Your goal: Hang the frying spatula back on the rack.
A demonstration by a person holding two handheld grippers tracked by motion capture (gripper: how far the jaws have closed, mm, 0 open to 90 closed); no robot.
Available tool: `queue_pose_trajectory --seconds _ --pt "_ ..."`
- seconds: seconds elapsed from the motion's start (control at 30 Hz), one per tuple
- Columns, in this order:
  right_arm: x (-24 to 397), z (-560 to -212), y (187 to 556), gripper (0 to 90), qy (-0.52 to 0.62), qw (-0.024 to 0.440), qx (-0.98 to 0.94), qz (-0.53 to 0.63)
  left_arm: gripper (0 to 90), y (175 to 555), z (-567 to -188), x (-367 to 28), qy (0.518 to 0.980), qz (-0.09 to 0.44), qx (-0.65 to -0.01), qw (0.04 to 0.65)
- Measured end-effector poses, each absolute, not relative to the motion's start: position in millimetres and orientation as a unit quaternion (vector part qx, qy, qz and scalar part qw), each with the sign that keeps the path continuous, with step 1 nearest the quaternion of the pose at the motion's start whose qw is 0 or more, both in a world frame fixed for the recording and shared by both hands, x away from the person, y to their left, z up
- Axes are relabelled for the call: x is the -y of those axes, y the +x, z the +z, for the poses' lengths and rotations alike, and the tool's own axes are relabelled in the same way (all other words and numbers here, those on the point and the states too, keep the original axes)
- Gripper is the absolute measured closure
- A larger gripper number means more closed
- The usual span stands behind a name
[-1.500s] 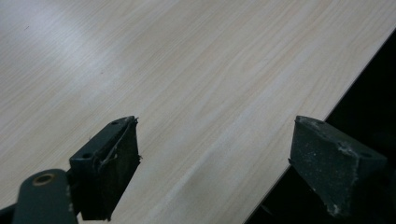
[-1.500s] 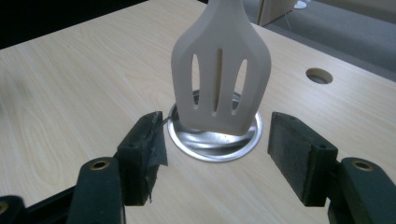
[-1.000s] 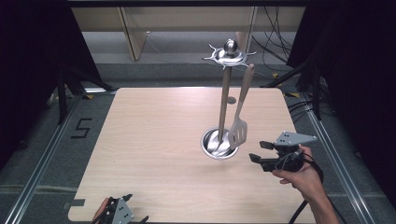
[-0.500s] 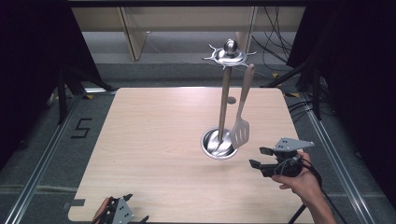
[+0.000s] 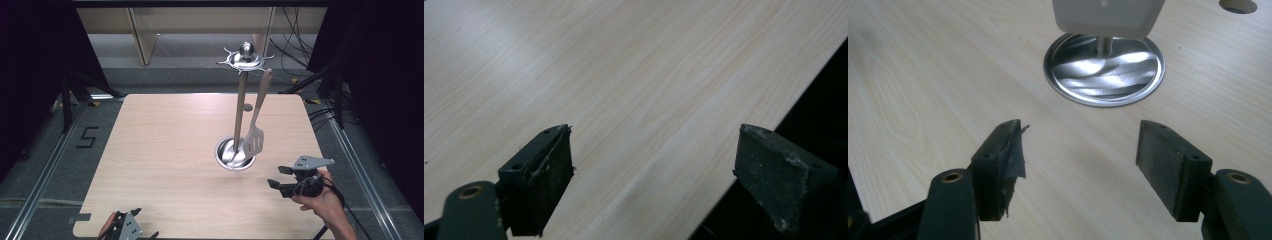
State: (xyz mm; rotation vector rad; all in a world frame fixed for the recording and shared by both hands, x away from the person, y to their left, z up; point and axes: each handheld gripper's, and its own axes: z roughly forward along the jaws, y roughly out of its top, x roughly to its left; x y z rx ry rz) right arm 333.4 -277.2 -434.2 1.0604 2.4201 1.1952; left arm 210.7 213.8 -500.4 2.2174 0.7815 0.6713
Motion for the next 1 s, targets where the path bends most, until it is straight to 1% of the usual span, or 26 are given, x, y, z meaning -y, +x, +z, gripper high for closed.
queue_pose_trajectory --seconds 0.03,0.07,0.13,0.3,0.33,0.43,0.53,0.57,0.67,0.73,0.77,0.87,0.93,1.0 --pt "279.0 -435.1 335.2 36.2 0.350 0.130 -0.832 0.410 15.0 210.7 -500.9 -213.9 0.854 0.254 -0.300 0.340" --pt "279.2 -435.4 334.0 36.2 0.352 0.123 -0.834 0.407 15.0 211.1 -501.0 -214.4 0.857 0.254 -0.298 0.335" --pt "280.0 -437.2 334.5 36.2 0.354 0.124 -0.833 0.407 15.0 211.1 -499.5 -216.2 0.866 0.251 -0.287 0.324" --pt "281.1 -441.9 334.1 36.2 0.357 0.121 -0.833 0.404 15.0 210.1 -498.3 -216.1 0.865 0.254 -0.284 0.326" --pt "279.8 -442.5 331.7 36.2 0.368 0.115 -0.831 0.402 15.0 209.6 -500.4 -214.0 0.855 0.256 -0.295 0.342" --pt "279.8 -444.2 331.8 36.2 0.355 0.119 -0.836 0.401 15.0 209.5 -499.6 -214.9 0.862 0.255 -0.285 0.332" --pt "278.1 -445.0 329.4 36.2 0.355 0.116 -0.837 0.400 15.0 209.2 -501.0 -214.1 0.857 0.258 -0.291 0.338" --pt "276.9 -446.0 327.6 36.2 0.364 0.114 -0.834 0.399 15.0 209.1 -499.9 -215.1 0.861 0.255 -0.286 0.333" --pt "278.0 -449.2 329.4 36.2 0.351 0.119 -0.839 0.397 15.0 209.0 -500.8 -214.9 0.856 0.259 -0.293 0.339" --pt "277.1 -450.1 327.2 36.2 0.358 0.110 -0.840 0.393 14.9 208.7 -501.3 -215.1 0.856 0.258 -0.294 0.339" --pt "277.6 -451.3 327.8 36.2 0.351 0.122 -0.840 0.396 15.0 208.8 -501.5 -215.1 0.856 0.257 -0.294 0.339" --pt "277.5 -452.2 325.1 36.1 0.358 0.110 -0.839 0.395 15.0 208.8 -500.6 -215.7 0.863 0.254 -0.287 0.330" --pt "278.6 -452.6 324.1 36.1 0.352 0.120 -0.840 0.396 14.9 208.7 -500.9 -215.4 0.861 0.254 -0.289 0.332" --pt "278.9 -453.0 321.8 36.1 0.356 0.112 -0.840 0.395 15.0 208.9 -500.4 -215.9 0.862 0.258 -0.286 0.330"
